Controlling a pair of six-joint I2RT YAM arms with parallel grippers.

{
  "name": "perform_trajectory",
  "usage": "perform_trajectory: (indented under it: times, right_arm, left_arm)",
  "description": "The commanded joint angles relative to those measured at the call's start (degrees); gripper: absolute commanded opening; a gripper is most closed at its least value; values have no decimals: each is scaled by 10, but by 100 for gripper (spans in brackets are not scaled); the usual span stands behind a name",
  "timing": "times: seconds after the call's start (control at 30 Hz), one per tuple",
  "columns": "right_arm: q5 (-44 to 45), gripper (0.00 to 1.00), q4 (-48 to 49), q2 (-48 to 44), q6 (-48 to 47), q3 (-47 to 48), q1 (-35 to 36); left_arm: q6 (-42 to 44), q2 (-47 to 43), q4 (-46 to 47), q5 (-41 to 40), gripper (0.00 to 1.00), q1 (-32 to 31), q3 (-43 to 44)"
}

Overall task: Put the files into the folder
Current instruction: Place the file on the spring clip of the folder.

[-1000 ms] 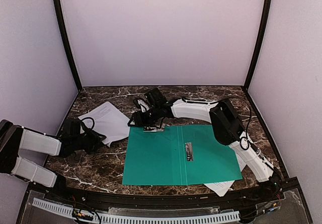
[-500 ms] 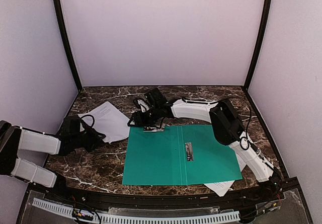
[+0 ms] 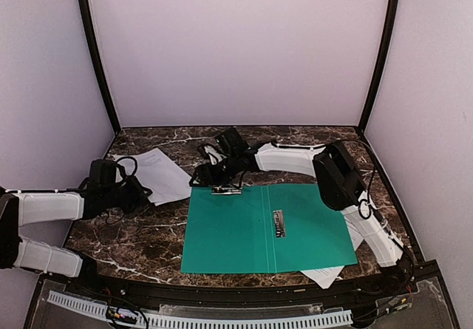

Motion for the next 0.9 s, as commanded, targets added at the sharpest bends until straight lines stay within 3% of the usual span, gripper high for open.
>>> perform_trajectory:
  times: [0.0,0.2,0.53,0.7,0.87]
  right_arm:
    - [14,79,2,-64,-29,-33,-19]
    - [28,82,14,-128,-43,-80,-36]
    - [76,82,19,-242,-50,-198,-80]
    - [98,82,18,-291,-58,-254,-102]
    - [119,82,13,-341,-61,-307,-128]
  left_arm:
    - [95,-43,-93,-21,1,-1,60]
    - [199,-54,-168,2,1,-1,148]
    - [255,-25,-192,144,1,-10,279]
    - [282,5,-220,173,1,-54,357]
    - [312,37,-232,190,1,-145,425]
